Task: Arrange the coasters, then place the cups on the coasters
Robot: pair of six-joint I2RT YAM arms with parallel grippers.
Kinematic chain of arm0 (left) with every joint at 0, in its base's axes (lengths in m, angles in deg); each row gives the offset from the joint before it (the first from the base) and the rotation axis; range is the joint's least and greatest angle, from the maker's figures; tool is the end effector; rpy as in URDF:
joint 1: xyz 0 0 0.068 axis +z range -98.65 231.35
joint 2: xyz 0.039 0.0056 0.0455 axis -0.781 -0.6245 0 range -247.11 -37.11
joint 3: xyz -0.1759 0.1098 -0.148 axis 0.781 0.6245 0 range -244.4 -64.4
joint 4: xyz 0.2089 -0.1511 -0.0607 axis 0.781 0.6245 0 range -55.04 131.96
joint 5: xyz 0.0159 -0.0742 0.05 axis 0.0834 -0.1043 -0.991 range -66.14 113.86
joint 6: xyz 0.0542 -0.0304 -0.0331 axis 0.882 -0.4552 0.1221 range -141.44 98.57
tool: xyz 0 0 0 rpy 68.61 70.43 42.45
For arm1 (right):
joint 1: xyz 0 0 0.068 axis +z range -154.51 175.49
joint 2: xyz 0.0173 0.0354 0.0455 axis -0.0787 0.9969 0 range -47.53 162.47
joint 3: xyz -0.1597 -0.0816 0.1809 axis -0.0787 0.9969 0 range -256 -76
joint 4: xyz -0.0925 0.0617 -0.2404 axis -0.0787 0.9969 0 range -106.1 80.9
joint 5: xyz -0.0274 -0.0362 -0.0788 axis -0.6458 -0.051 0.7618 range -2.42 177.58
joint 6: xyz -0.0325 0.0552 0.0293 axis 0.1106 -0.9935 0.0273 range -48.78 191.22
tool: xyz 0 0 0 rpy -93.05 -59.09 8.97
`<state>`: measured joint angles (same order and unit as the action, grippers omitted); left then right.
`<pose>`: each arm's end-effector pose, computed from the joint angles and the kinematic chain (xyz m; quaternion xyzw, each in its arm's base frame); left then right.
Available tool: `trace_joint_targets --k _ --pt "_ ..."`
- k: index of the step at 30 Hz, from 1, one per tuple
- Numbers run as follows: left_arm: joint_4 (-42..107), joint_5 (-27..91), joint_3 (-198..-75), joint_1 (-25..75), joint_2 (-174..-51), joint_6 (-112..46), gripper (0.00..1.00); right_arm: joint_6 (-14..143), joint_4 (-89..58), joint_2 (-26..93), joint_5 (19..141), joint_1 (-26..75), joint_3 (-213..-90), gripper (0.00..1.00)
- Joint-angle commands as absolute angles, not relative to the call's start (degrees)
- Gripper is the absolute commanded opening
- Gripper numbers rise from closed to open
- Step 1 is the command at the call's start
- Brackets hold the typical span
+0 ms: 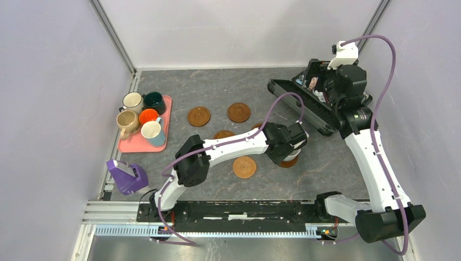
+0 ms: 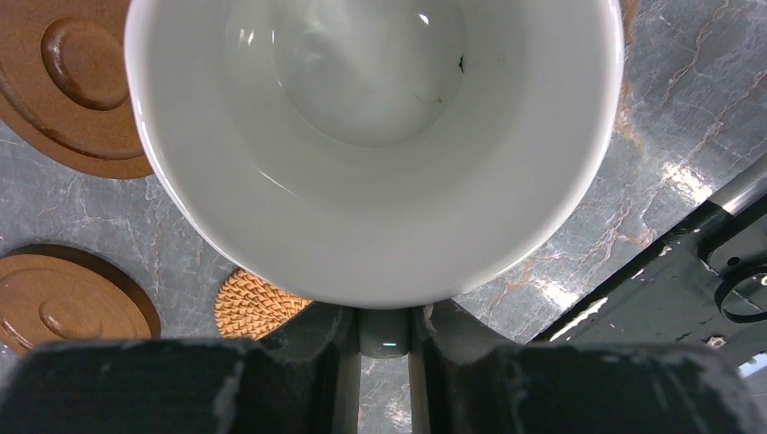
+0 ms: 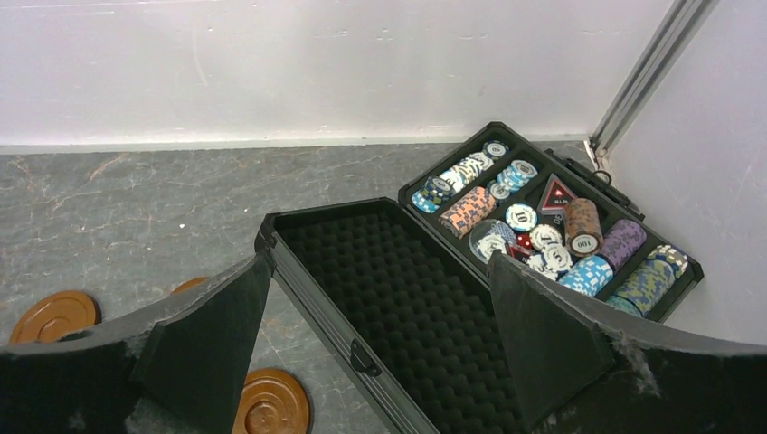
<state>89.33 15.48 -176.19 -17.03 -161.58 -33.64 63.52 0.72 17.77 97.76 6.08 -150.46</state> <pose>0.1794 -0.4297 0.1991 0.4474 0.8691 -0.0736 0.1977 0.2801 0.0421 0.4177 0.0394 0.7510 0.0384 0.6580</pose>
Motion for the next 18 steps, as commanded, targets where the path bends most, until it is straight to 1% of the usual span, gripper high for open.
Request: trace_joint_targets --k 1,18 --pt "84.97 16.0 -178.04 -17.39 -160.14 -37.5 0.05 62.96 -0.8 16.22 96.64 5.81 -149.81 0.98" --pt "84.71 17.12 -176.3 -16.85 -161.67 -37.69 0.07 63.04 -0.29 15.92 95.98 5.78 -149.13 0.98"
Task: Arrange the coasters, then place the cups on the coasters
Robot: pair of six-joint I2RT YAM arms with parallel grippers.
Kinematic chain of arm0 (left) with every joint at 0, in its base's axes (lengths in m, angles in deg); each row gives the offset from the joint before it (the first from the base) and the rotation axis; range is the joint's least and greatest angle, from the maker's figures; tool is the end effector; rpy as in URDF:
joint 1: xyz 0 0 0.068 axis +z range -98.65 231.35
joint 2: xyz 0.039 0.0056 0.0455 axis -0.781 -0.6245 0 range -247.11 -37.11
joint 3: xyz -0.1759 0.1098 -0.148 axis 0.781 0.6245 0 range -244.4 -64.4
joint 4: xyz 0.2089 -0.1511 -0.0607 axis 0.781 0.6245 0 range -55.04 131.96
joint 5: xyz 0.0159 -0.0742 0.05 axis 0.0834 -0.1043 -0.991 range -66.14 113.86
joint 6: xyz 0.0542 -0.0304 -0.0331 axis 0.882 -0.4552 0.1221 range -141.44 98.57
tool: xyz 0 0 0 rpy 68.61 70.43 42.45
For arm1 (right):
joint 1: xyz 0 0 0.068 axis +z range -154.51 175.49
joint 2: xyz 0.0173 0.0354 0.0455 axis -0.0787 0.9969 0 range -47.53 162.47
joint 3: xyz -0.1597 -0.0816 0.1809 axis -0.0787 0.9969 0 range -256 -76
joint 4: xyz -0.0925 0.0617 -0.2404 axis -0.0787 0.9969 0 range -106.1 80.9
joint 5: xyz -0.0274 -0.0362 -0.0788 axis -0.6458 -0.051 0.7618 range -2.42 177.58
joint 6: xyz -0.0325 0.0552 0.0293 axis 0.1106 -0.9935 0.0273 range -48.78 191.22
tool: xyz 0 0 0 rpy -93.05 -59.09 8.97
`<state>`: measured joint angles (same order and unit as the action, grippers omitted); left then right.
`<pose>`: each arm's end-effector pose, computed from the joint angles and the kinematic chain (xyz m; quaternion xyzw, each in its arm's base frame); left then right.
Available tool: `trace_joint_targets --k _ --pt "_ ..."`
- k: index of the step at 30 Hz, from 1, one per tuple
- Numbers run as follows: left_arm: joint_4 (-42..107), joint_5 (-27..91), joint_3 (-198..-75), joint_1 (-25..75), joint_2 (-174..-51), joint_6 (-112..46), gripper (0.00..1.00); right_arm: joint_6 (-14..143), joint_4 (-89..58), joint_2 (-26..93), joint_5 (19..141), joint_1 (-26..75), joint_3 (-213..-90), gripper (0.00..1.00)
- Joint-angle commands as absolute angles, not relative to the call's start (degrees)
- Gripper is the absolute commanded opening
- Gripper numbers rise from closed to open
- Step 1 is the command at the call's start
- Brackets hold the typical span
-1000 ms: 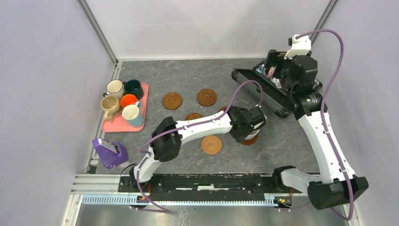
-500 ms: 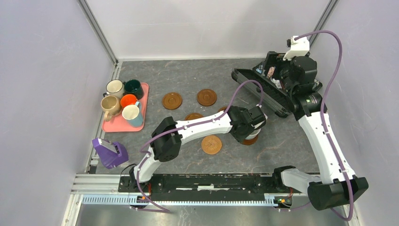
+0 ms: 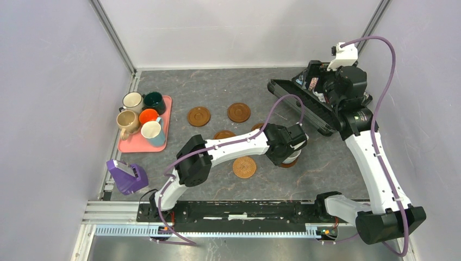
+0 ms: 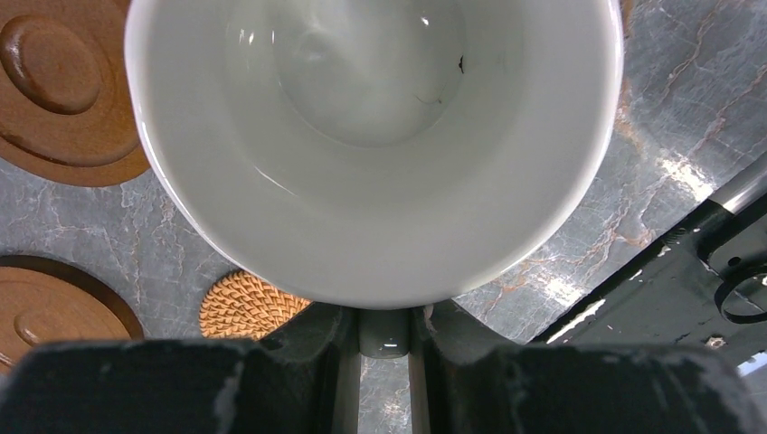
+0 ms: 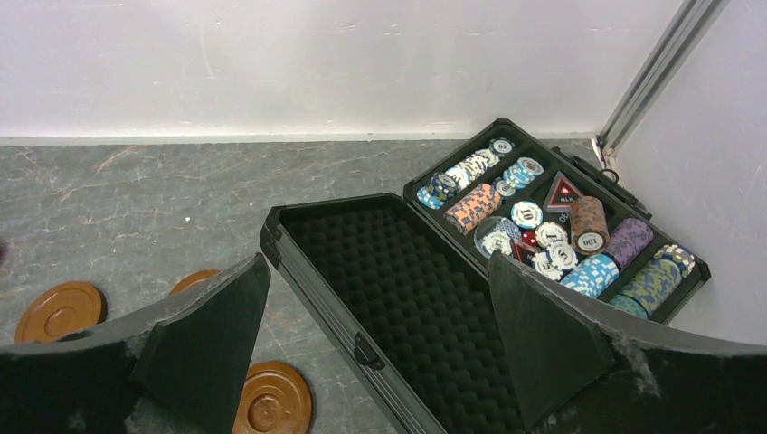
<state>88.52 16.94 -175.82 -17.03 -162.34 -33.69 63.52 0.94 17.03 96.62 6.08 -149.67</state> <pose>0.1788 -0.4322 0.1917 0.4500 0.8693 -0.0815 0.1877 0.2772 0.0427 0.4155 0.0327 0.7530 0.0454 0.6557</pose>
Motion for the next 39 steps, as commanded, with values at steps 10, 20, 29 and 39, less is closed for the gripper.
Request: trace_joint_targets --k 10,20,29,39 --pt "84.23 18.02 -174.34 -15.88 -161.49 -38.05 0.28 62.93 -0.46 16.1 95.88 5.72 -149.13 0.98" --pt "83.61 19.12 -173.57 -15.88 -160.63 -37.8 0.51 62.62 -0.53 16.46 95.35 5.77 -149.22 0.98" --pt "83.61 18.23 -169.49 -14.24 -153.71 -35.76 1.0 62.74 -0.78 16.66 94.79 5.78 -149.14 0.98" --pt "81.21 31.08 -159.16 -1.93 -134.6 -29.81 1.0 63.65 -2.02 17.52 92.65 5.77 -148.87 0.98"
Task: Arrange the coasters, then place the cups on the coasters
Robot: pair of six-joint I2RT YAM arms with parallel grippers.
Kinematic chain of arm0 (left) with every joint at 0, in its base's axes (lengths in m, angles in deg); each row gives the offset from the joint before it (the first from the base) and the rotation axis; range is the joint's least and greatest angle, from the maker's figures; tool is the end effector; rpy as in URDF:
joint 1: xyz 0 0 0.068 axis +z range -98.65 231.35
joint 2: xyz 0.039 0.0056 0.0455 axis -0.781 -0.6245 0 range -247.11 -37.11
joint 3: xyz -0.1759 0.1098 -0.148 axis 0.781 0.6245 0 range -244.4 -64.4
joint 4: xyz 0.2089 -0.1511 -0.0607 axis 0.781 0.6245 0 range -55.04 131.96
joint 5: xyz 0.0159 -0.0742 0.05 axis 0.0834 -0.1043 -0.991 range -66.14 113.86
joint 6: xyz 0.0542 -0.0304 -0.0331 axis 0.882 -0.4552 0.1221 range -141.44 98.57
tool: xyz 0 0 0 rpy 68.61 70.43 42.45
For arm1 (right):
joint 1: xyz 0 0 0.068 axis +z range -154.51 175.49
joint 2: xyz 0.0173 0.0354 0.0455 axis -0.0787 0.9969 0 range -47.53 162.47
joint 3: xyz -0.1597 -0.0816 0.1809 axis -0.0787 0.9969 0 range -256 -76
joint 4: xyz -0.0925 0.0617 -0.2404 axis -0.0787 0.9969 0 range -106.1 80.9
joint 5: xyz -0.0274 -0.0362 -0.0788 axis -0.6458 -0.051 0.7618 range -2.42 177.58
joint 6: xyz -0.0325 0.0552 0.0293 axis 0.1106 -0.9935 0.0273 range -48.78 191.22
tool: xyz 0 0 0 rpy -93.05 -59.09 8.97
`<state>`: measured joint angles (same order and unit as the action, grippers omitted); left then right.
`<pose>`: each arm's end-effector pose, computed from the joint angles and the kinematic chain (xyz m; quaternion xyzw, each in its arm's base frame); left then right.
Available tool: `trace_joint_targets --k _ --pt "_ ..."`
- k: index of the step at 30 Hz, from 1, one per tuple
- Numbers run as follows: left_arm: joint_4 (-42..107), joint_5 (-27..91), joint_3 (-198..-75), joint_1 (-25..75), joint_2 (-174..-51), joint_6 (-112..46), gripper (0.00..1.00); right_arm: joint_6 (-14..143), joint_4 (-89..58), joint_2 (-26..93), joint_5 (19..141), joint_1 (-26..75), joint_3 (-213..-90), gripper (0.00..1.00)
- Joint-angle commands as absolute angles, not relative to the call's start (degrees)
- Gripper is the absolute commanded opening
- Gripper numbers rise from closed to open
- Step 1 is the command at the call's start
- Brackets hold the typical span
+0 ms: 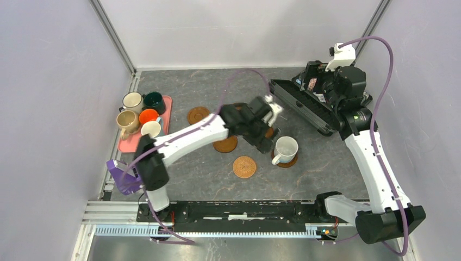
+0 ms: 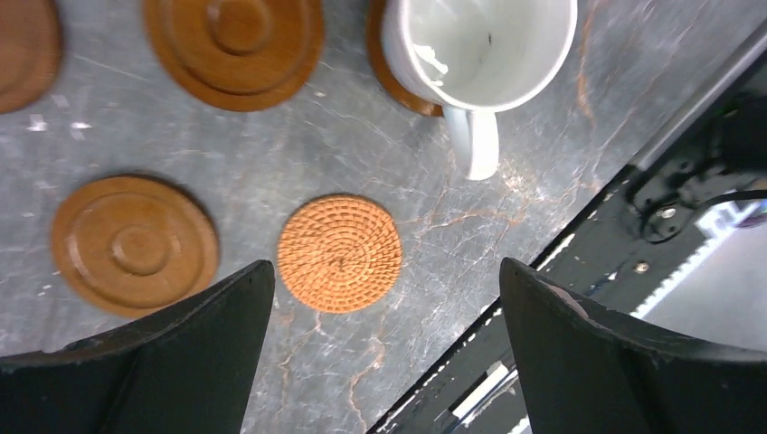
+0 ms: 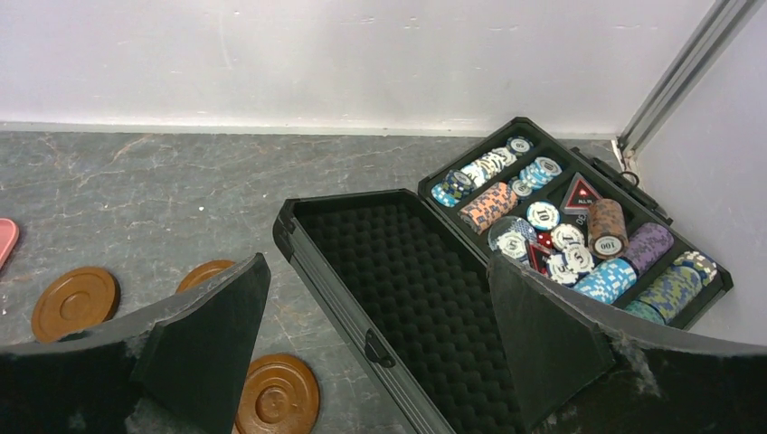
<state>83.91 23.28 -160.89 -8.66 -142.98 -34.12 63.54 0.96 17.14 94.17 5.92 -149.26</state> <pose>0.2061 -0.3558 0.2561 0.3849 0.8817 -0.1577 0.2227 0.2784 0.0446 0.4123 0.0193 0.7568 0.0597 0.6507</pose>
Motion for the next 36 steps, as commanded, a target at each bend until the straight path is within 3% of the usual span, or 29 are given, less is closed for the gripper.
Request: trace_joint_targets --k 1,6,14,18,23,30,36 --pt "80.98 33.95 -158.71 1.36 -133.07 -29.56 1.0 63.89 -2.26 17.66 92.31 5.77 -148.83 0.98" --pt "80.38 41.48 -156.92 17.28 -125.81 -27.38 1.0 65.44 -3.15 18.41 90.25 5.77 -148.22 0.98" --pt "98.78 36.63 -163.4 37.36 -124.72 -14.91 1.0 67.27 -4.71 19.61 85.03 5.75 -146.94 0.98" --pt "104.07 40.56 -164.16 50.58 -124.46 -7.09 1.0 68.18 -5.92 20.47 80.14 5.77 -146.49 0.98" --pt "107.27 34.79 -166.32 62.97 -124.9 -1.57 0.99 67.26 -6.17 22.07 77.8 5.77 -146.41 0.98" --pt "107.49 32.18 -165.26 79.05 -127.57 7.06 0.91 67.08 -6.45 23.99 75.26 5.81 -146.94 0.98" --pt "98.94 29.09 -156.5 85.35 -128.23 15.39 0.81 66.52 -6.6 25.07 74.29 5.82 -147.3 0.98"
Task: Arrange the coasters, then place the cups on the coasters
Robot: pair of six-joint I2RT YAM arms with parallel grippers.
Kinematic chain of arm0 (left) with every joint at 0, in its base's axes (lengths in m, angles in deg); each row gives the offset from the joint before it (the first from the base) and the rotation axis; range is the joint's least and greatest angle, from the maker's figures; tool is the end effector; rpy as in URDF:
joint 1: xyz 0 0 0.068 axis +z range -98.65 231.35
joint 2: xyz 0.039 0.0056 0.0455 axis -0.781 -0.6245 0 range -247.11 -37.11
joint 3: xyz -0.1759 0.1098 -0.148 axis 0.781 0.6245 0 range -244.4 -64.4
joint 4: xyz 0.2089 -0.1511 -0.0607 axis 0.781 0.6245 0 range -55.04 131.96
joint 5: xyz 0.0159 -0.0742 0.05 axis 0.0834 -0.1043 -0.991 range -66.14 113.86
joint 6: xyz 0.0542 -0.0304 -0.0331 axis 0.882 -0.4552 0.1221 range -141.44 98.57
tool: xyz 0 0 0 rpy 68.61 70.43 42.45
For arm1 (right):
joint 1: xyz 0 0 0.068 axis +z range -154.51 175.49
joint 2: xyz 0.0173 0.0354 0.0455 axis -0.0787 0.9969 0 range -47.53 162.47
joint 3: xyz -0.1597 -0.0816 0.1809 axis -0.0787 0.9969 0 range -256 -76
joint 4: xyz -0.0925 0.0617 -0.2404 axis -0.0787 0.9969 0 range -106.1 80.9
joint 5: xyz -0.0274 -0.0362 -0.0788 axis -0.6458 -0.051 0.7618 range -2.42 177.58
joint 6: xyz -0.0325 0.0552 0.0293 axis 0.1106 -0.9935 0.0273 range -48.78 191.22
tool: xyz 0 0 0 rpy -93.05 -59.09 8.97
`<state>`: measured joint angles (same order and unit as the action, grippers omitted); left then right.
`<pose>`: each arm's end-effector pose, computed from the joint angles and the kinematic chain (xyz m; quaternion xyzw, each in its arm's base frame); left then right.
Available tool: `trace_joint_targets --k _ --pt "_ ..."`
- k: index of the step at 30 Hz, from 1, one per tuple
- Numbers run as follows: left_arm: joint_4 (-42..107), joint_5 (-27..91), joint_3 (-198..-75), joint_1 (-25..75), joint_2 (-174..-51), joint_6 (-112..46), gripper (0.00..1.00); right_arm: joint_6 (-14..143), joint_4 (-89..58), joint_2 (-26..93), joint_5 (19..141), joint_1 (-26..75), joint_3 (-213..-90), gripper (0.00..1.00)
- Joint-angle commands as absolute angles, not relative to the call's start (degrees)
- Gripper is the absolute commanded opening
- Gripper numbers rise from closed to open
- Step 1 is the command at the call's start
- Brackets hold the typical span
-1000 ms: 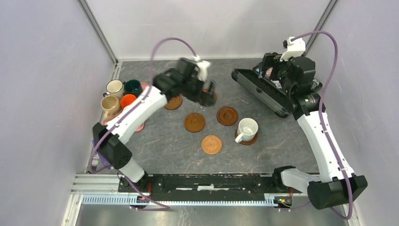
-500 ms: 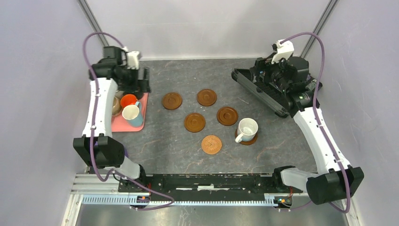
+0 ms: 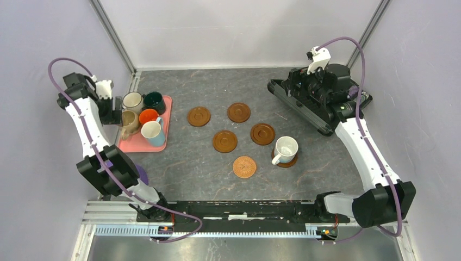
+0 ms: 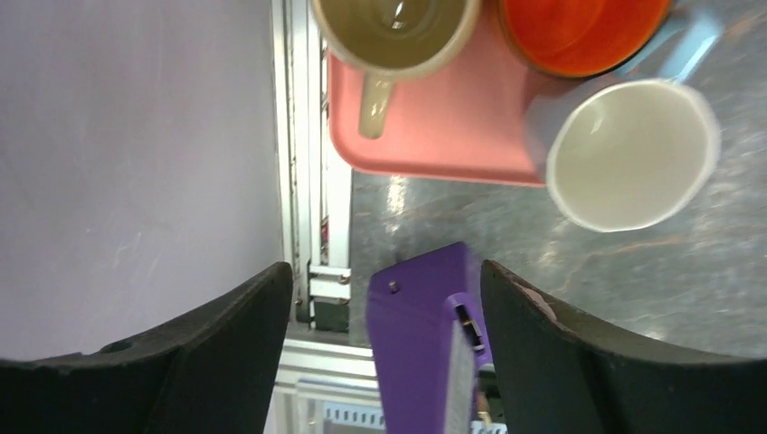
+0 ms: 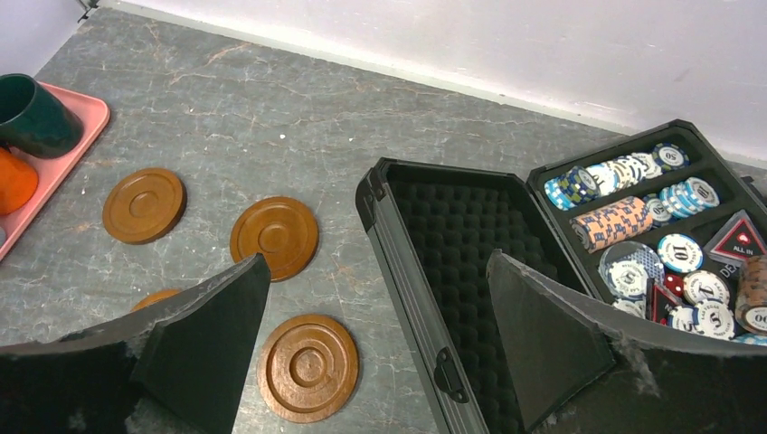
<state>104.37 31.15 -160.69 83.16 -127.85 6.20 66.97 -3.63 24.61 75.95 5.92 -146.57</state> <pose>0.2780 0.1639 0.3248 -0.0210 0.9720 0.0582 0.2267 0.3141 0.0697 0.3684 -0.1046 0.7796 0.1575 0.5971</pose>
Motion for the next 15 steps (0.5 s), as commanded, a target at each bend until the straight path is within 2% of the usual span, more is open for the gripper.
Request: trace_joint_targets --k 1,7,15 --pt "97.52 28.94 -155.15 85.95 -128.43 16.69 0.78 66.48 -6.6 25.24 74.29 5.77 -147.52 0.98" --pt "90.46 31.08 -150.1 88.83 -130.77 22.7 0.66 66.38 -5.49 26.5 75.85 5.77 -149.8 0.98" --pt "87.45 37.7 -147.77 88.96 -134.69 27.8 0.64 67.35 -3.91 27.83 77.66 5.78 -151.57 0.98"
